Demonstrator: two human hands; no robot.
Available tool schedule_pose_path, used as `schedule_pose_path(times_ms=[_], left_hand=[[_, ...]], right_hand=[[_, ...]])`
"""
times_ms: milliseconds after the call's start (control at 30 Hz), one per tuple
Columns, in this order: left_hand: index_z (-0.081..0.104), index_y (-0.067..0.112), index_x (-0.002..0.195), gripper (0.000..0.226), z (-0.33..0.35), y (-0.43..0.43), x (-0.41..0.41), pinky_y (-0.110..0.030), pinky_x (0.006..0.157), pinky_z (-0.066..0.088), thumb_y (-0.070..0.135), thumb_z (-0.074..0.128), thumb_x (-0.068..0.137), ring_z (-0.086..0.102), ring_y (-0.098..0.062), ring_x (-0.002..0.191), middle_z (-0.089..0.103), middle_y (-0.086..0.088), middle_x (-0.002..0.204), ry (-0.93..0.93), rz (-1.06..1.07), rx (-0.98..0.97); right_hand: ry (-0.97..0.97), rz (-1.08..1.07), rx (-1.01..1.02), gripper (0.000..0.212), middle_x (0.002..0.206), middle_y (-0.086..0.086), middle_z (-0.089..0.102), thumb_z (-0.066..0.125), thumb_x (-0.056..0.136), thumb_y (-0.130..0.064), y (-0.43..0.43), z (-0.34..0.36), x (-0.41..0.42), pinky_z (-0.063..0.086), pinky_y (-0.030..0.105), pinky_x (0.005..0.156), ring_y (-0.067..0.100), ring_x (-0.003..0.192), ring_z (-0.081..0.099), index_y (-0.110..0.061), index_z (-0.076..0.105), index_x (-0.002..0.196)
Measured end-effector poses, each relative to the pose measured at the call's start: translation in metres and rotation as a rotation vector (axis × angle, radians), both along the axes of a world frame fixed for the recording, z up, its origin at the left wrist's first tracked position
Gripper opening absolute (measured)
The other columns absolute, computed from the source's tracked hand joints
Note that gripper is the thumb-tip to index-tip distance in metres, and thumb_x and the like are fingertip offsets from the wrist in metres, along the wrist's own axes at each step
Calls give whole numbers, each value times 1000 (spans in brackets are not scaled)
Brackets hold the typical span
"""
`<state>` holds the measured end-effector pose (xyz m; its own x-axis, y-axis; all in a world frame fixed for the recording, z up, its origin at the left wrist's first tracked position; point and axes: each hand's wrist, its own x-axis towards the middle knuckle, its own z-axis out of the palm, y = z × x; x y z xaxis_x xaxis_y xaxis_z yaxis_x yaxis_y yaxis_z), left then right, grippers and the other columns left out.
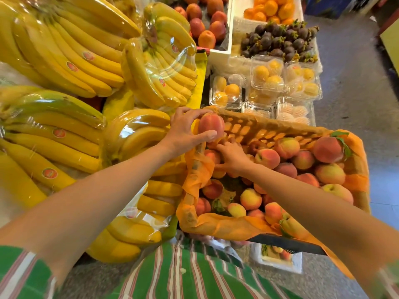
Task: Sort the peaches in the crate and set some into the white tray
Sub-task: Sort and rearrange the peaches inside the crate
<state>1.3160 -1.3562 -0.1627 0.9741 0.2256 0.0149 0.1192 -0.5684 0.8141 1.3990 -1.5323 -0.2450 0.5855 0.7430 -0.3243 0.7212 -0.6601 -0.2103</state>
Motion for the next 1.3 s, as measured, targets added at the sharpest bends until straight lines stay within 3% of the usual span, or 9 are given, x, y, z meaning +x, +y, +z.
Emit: schedule_pose_path(times_ms=[100,233,367,600,733,900,1000,1167,1300], left_hand=[[54,34,129,82,1,1,2,-30,96,25,75,50,58,25,-9,116,30,25,105,14,1,-15],[54,35,128,81,0,1,3,-30,96,24,74,51,58,24,-9,116,33,13,111,17,-13,-16],[53,36,129,81,-2,1,4,-31,97,27,75,52,58,25,-9,117,36,8,117,29,-15,-5],[52,38,127,69,-8,1,2,-34,98,30,67,64,65,30,-19,127,40,5,125,43,-38,13],[53,40,125,68,-7,0,6,-43,104,36,68,66,65,38,-15,125,51,7,131,-18,-95,3],[57,23,125,66,6,-14,14,-17,88,48,37,85,67,53,-12,111,54,-2,123,-97,-210,-92],[57,21,123,68,9,-23,18,-24,90,50,36,84,62,54,-16,111,51,-4,122,-139,-278,-112],[51,34,117,68,11,-38,19,-39,90,55,33,87,58,52,-23,115,48,-2,125,39,-384,-256],[48,28,120,64,12,-54,22,-28,87,54,18,86,69,54,-22,112,51,5,115,185,-479,-284]], right_hand=[[-29,64,65,62,114,10,61,69,77,-53,-4,-3,5,32,40,100,30,107,53,-14,54,124],[3,45,175,47,101,3,63,74,75,-44,-10,0,0,43,39,80,26,91,55,-17,50,104],[34,23,212,42,94,3,60,78,73,-35,-13,9,-5,40,38,75,24,83,51,-19,44,92],[69,9,248,70,113,15,53,78,73,-38,-28,17,-2,40,41,87,30,103,48,-7,53,130],[230,-64,381,62,113,6,47,81,73,-33,-50,36,-2,42,29,89,17,104,45,-13,53,125],[345,-236,505,61,111,-1,54,84,72,-27,-72,58,-8,46,16,77,10,97,54,-13,49,120],[347,-211,515,67,120,0,54,86,69,-25,-84,65,-11,47,21,87,11,108,53,-13,48,124],[318,-167,489,65,117,1,49,87,67,-29,-105,81,-16,39,14,94,8,110,46,-20,56,124],[324,-211,474,61,119,0,51,84,70,-26,-132,95,-19,46,21,93,11,113,49,-20,52,122]])
